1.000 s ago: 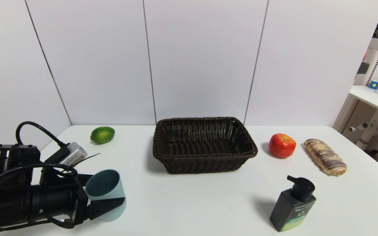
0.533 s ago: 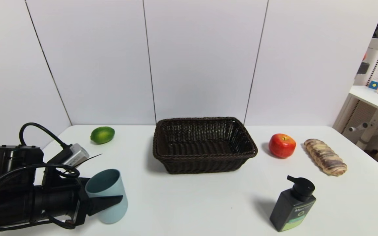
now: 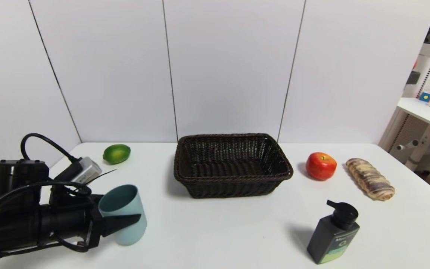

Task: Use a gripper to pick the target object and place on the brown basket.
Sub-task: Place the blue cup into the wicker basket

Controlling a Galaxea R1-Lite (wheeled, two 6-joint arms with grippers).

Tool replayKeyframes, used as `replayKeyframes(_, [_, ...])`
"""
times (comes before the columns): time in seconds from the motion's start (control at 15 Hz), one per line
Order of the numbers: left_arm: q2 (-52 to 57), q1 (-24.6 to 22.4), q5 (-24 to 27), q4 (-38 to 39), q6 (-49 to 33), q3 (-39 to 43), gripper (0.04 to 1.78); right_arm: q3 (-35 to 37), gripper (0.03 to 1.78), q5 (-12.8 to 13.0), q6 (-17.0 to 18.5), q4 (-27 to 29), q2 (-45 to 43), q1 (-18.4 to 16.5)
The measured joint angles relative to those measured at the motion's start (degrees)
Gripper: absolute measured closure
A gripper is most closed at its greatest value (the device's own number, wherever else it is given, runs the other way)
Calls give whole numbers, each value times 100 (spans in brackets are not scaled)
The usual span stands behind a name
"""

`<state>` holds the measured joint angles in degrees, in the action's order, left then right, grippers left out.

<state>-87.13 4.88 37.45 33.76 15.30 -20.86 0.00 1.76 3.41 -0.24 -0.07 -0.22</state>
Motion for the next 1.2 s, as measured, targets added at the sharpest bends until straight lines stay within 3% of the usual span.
replayKeyframes(0.2, [0, 102, 26, 497, -11, -500, 68, 0, 12, 0, 0, 0, 0, 0])
replayKeyframes(0.6, [-344, 789, 41, 321, -127, -2570, 68, 0, 12, 0, 2, 2, 0, -2])
replayKeyframes(0.93, [-1430, 1612, 39, 315, -146, -4105, 68, 0, 12, 2, 0, 2, 0, 0])
replayKeyframes(1.2, [-2263, 2108, 9, 339, -229, -4546, 68, 0, 12, -2, -2, 0, 0, 0])
